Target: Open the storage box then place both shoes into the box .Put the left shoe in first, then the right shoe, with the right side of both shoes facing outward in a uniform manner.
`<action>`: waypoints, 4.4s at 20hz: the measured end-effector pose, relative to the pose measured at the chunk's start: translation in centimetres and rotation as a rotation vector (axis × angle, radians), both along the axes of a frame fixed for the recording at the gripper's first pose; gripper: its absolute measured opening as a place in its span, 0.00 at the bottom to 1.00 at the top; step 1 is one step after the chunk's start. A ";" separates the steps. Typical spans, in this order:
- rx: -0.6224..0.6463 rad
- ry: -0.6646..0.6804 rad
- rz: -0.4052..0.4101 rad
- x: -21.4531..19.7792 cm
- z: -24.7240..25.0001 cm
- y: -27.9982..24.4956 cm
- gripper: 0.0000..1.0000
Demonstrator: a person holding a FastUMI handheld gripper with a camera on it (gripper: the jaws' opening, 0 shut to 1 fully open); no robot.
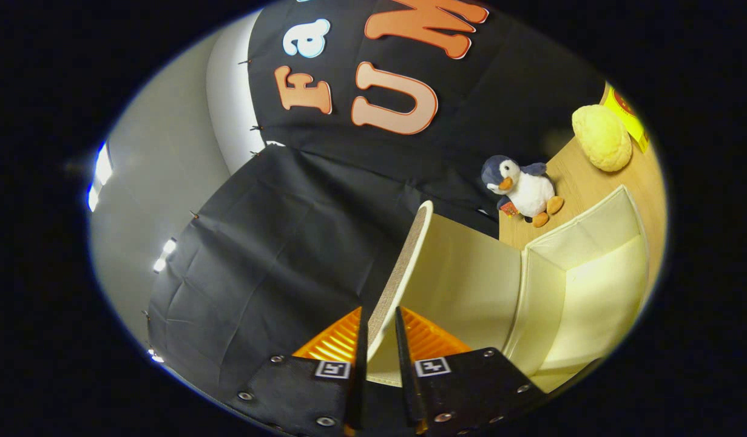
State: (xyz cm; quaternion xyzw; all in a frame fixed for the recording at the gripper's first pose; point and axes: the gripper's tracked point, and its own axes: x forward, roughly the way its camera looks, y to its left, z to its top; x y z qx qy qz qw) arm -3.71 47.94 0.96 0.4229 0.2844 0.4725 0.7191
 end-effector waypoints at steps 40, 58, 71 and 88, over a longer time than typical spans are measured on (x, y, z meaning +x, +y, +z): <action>-1.120 -0.045 -0.588 7.8 -29.4 -42.9 0.67; -1.061 0.004 -0.727 8.9 -21.3 -43.1 0.01; -0.892 -0.075 -0.869 6.3 -6.4 -26.1 0.01; -0.981 0.006 -0.627 5.4 -16.3 -7.4 0.03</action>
